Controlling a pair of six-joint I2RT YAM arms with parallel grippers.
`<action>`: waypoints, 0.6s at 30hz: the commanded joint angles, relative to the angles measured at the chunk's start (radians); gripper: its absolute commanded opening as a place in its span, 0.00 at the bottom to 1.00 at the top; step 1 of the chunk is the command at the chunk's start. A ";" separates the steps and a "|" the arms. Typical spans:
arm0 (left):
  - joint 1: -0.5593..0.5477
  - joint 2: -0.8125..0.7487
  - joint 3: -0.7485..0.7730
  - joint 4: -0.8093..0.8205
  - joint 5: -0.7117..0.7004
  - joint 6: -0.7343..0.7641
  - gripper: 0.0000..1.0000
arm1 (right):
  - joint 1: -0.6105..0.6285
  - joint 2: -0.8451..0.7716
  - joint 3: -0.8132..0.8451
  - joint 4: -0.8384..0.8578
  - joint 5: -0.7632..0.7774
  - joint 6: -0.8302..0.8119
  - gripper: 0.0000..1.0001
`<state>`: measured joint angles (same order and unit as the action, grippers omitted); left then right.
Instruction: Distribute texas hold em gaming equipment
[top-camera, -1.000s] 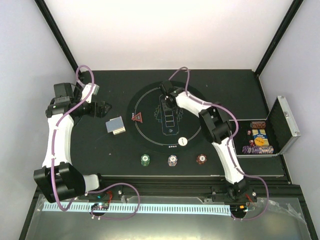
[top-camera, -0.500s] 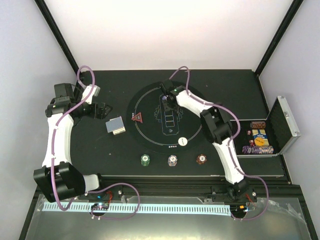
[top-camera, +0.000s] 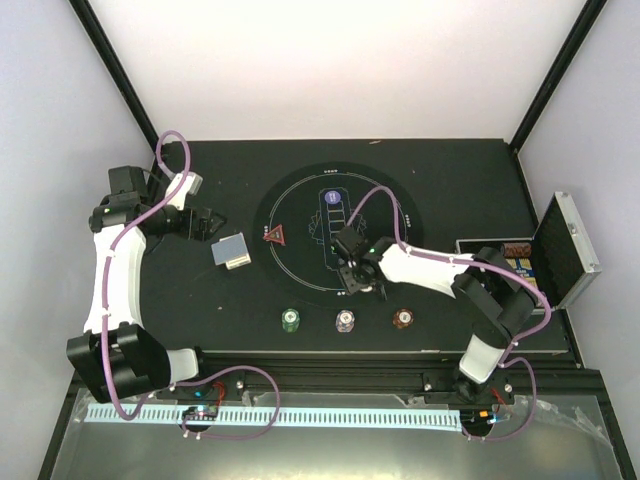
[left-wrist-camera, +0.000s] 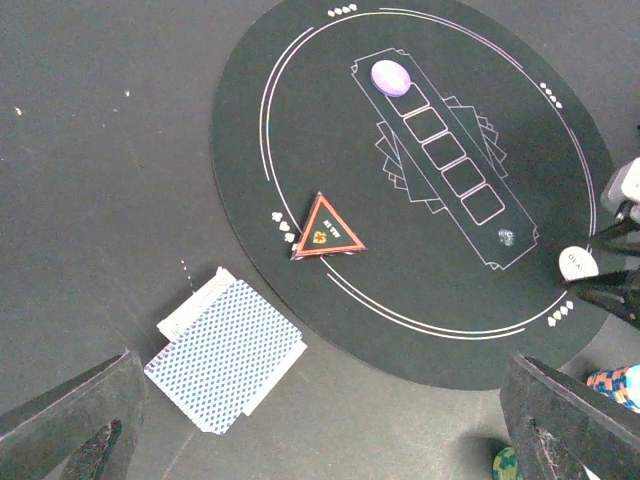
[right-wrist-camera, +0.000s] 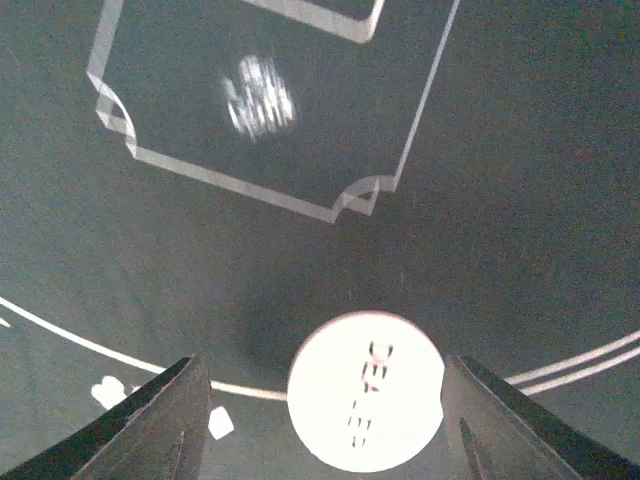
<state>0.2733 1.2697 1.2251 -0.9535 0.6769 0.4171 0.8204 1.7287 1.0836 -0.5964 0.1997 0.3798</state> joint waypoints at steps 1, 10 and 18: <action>0.004 -0.024 0.026 -0.035 0.042 0.022 0.99 | 0.018 -0.049 -0.087 0.058 0.024 0.069 0.65; 0.004 -0.030 0.034 -0.025 0.046 0.003 0.99 | 0.017 -0.027 -0.132 0.086 0.037 0.074 0.56; 0.005 -0.051 0.031 -0.020 0.069 0.002 0.99 | -0.046 -0.012 -0.158 0.082 0.092 0.061 0.46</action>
<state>0.2737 1.2545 1.2251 -0.9646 0.7078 0.4179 0.8162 1.7126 0.9527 -0.5190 0.2317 0.4442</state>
